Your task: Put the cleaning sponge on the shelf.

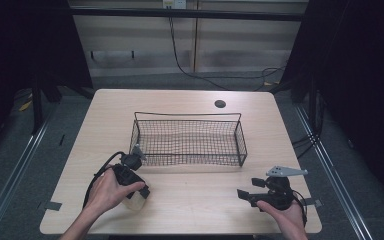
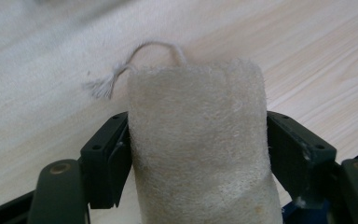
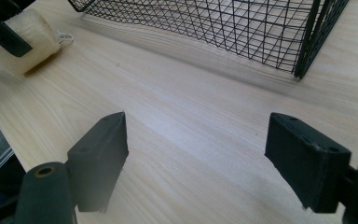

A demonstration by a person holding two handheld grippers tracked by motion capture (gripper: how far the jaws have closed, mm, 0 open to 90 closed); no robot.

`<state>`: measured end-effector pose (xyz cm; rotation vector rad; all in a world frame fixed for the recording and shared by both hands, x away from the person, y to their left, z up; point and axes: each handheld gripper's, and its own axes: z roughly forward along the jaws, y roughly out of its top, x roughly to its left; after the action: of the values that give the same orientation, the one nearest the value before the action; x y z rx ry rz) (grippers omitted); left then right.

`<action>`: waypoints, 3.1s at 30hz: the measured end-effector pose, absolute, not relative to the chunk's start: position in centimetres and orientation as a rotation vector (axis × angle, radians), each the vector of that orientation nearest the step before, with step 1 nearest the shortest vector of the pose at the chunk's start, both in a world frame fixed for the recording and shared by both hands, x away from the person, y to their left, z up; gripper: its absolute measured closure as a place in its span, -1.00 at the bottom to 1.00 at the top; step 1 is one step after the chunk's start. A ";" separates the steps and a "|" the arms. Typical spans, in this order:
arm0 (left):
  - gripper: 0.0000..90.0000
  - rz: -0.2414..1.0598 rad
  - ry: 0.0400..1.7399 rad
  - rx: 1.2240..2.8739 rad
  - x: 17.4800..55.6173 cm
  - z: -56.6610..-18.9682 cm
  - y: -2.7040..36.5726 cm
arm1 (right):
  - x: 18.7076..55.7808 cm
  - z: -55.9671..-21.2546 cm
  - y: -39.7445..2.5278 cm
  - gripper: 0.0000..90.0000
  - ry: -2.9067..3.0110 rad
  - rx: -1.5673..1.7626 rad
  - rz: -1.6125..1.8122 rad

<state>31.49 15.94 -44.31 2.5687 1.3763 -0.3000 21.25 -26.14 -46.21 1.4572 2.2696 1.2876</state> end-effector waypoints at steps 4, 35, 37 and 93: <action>-0.38 -0.297 1.349 2.549 31.3 -43.4 16.3 | 21.3 -46.3 -26.1 -0.54 2.276 1.457 1.281; -0.38 -0.165 1.036 2.421 29.7 -37.3 18.1 | 21.3 -46.2 -26.2 -0.55 2.264 1.457 1.297; -0.38 -0.175 1.007 2.404 29.5 -37.1 18.3 | 21.3 -46.2 -26.2 -0.55 2.265 1.456 1.297; -0.38 -0.091 1.091 2.386 36.2 -30.2 15.8 | 21.2 -46.1 -26.2 -0.56 2.260 1.452 1.312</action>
<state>36.23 15.83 -30.19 2.3861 1.0907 -0.0906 21.22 -26.18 -46.09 1.4525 2.2598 1.3116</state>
